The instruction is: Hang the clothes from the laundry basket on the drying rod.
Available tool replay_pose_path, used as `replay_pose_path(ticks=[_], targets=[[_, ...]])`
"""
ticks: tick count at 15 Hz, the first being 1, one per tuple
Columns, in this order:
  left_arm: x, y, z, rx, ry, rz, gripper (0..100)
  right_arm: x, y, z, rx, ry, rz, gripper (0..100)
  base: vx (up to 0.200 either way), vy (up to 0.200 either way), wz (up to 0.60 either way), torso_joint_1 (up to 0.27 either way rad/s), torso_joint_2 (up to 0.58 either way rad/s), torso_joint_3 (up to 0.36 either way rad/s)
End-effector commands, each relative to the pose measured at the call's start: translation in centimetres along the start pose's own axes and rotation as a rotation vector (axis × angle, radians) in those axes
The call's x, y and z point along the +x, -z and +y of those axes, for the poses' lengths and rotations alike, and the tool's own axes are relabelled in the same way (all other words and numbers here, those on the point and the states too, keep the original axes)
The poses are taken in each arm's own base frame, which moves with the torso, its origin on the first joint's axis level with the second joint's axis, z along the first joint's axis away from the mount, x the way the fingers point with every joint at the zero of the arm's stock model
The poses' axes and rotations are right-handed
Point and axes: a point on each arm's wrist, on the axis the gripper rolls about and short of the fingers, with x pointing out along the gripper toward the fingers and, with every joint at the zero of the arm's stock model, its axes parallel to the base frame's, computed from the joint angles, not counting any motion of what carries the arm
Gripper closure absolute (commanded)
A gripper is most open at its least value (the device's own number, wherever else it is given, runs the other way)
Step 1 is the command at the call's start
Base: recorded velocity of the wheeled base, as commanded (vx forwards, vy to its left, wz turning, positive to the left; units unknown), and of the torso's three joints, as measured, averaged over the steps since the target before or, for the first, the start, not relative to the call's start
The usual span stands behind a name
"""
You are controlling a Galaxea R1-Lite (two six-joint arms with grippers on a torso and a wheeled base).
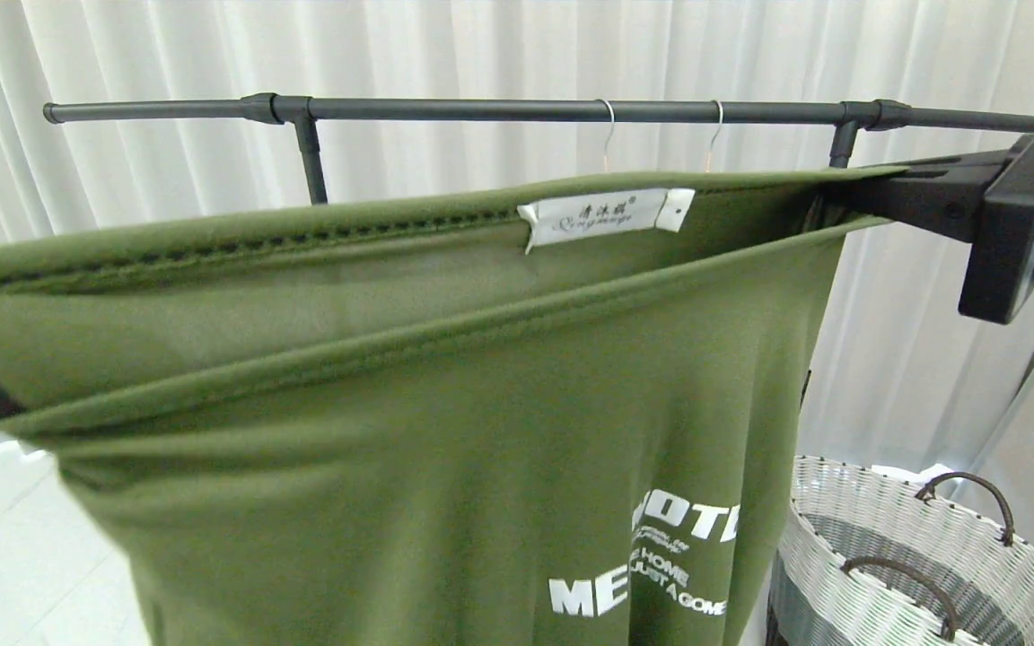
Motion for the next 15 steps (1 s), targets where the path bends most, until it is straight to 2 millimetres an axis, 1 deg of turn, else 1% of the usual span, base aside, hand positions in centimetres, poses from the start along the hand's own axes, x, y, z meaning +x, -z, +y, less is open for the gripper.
replay_pose_path(ticks=[1, 2, 3, 5, 7, 8, 11, 12, 15], targets=[[2.8, -1.8, 1.1, 0.035, -0.189, 0.004, 100, -0.3, -0.6, -0.5, 0.002, 0.016, -0.005, 100, 0.0, 0.0, 0.0, 0.0, 0.0, 0.0], [3.8, -2.3, 1.5, 0.037, -0.254, 0.004, 100, -0.6, -0.6, -0.5, 0.003, 0.011, 0.01, 100, 0.0, 0.0, 0.0, 0.0, 0.0, 0.0], [4.8, -2.7, 1.7, 0.033, -0.281, -0.012, 100, -0.9, -0.4, -0.5, 0.0, 0.006, 0.024, 100, 0.0, 0.0, 0.0, 0.0, 0.0, 0.0], [6.8, -3.3, 2.7, 0.016, -0.37, -0.036, 100, -1.6, -0.1, -0.4, -0.002, -0.006, 0.036, 100, 0.0, 0.0, 0.0, 0.0, 0.0, 0.0], [7.8, -3.2, 3.0, 0.018, -0.435, -0.02, 100, -2.0, 0.0, -0.4, 0.007, -0.014, 0.049, 100, 0.0, 0.0, 0.0, 0.0, 0.0, 0.0], [7.9, -3.2, 3.0, 0.016, -0.44, -0.019, 100, -2.1, 0.1, -0.3, 0.011, -0.018, 0.057, 0, 0.0, 0.0, 0.0, 0.0, 0.0, 0.0], [8.0, -3.2, 3.0, 0.017, -0.44, -0.016, 100, -2.6, 0.6, -0.2, 0.008, -0.028, 0.067, 0, 0.0, 0.0, 0.0, 0.0, 0.0, 0.0], [7.9, -3.3, 3.1, 0.015, -0.444, -0.021, 100, -3.1, 1.0, -0.1, 0.007, -0.037, 0.07, 0, 0.0, 0.0, 0.0, 0.0, 0.0, 0.0], [8.1, -3.5, 4.5, -0.014, -0.509, -0.057, 100, -5.2, 2.0, 0.4, 0.003, -0.087, 0.059, 0, 0.0, 0.0, 0.0, 0.0, 0.0, 0.0]])
